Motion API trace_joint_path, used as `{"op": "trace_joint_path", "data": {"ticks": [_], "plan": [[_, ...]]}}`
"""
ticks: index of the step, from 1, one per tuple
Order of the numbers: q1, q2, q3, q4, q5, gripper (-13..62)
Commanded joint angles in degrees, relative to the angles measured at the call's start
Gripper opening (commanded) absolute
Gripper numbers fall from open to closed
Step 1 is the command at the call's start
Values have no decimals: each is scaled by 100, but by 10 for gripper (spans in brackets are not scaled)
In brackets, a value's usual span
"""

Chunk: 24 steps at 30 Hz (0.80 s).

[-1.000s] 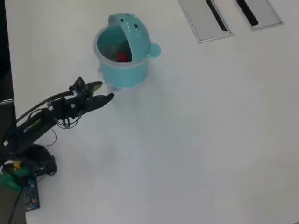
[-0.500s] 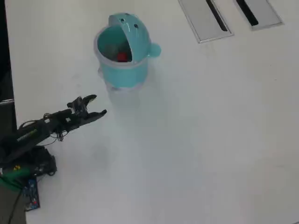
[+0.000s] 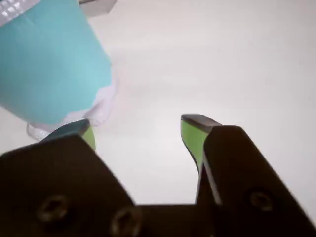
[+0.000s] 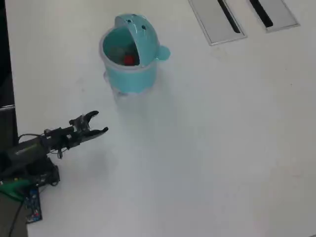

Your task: Grasp RGB lego blocks and put them in the bin one by one.

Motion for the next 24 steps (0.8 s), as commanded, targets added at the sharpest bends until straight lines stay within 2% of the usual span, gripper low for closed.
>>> {"op": "trace_joint_path", "data": {"ticks": [1, 24], "plan": [[9, 229, -44, -791, 9, 323], [229, 457, 1969, -2039, 105, 323]]}}
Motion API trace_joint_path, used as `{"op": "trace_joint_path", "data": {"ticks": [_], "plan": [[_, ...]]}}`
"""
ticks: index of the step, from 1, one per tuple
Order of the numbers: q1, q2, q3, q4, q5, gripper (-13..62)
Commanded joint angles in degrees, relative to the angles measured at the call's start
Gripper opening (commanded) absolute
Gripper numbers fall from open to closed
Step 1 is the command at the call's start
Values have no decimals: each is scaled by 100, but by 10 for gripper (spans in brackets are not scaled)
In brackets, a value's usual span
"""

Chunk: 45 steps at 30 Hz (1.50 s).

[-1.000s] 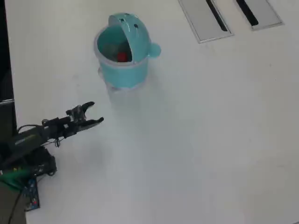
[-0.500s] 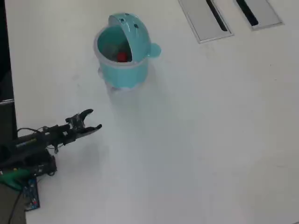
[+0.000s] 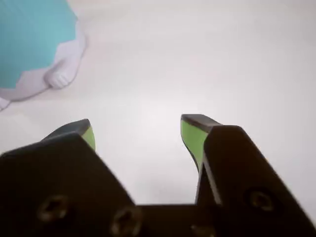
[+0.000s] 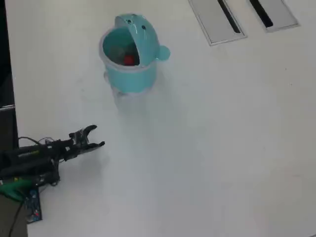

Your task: Grasp RGB lego blocks and put them in the bin one by one.

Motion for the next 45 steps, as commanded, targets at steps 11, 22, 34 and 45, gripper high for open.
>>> {"op": "trace_joint_path", "data": {"ticks": [11, 22, 34, 45], "plan": [[18, 466, 879, -888, 308, 323], [44, 492, 1705, -1107, 369, 324], [53, 501, 1898, -580, 1230, 344], [53, 510, 1907, 475, 4825, 348]]}}
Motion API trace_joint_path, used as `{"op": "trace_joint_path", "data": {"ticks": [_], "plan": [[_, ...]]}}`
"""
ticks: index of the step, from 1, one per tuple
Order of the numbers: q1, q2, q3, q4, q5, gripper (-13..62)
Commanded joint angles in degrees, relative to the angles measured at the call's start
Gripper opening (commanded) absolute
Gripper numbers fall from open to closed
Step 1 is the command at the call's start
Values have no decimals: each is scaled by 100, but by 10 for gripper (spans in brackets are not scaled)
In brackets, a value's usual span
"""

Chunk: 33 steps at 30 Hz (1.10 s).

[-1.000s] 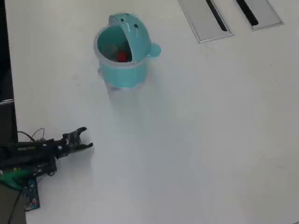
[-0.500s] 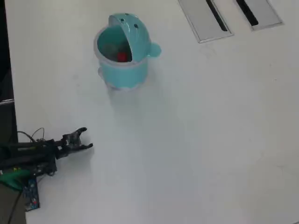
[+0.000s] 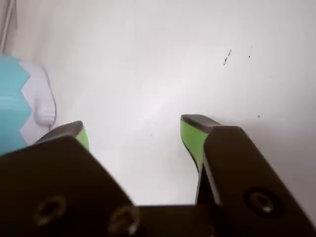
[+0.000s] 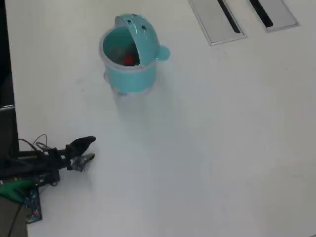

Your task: Grasp RGB lego blocks and put them in the bin one by one.

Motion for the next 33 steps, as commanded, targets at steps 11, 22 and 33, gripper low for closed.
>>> {"op": "trace_joint_path", "data": {"ticks": [11, 22, 33], "plan": [[18, 501, 431, 870, 1468, 345], [53, 501, 422, 1020, 2180, 342], [53, 492, 422, 1002, 3929, 341]]}}
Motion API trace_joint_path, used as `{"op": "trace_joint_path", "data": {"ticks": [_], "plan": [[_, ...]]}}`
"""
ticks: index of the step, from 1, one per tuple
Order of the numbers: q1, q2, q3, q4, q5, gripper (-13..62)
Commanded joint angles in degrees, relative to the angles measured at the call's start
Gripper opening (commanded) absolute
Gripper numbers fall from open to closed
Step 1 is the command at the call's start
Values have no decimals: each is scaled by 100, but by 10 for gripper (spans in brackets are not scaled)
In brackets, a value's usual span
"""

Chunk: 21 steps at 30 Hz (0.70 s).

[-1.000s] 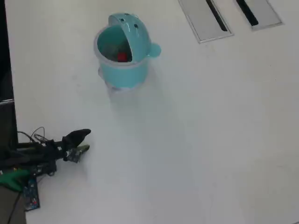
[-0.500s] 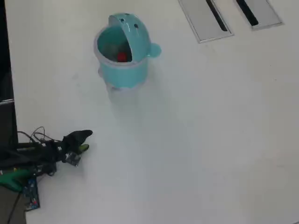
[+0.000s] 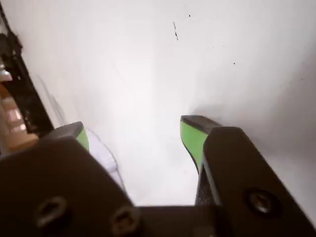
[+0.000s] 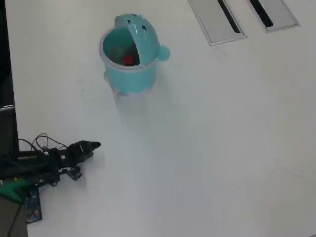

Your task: Grasp RGB lego blocks and put them in the bin one by one.

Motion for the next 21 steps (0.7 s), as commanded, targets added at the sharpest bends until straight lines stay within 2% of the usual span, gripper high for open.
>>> {"op": "trace_joint_path", "data": {"ticks": [1, 21], "plan": [[-9, 492, 431, 967, 272, 341], [-18, 422, 378, 703, -35, 345]]}}
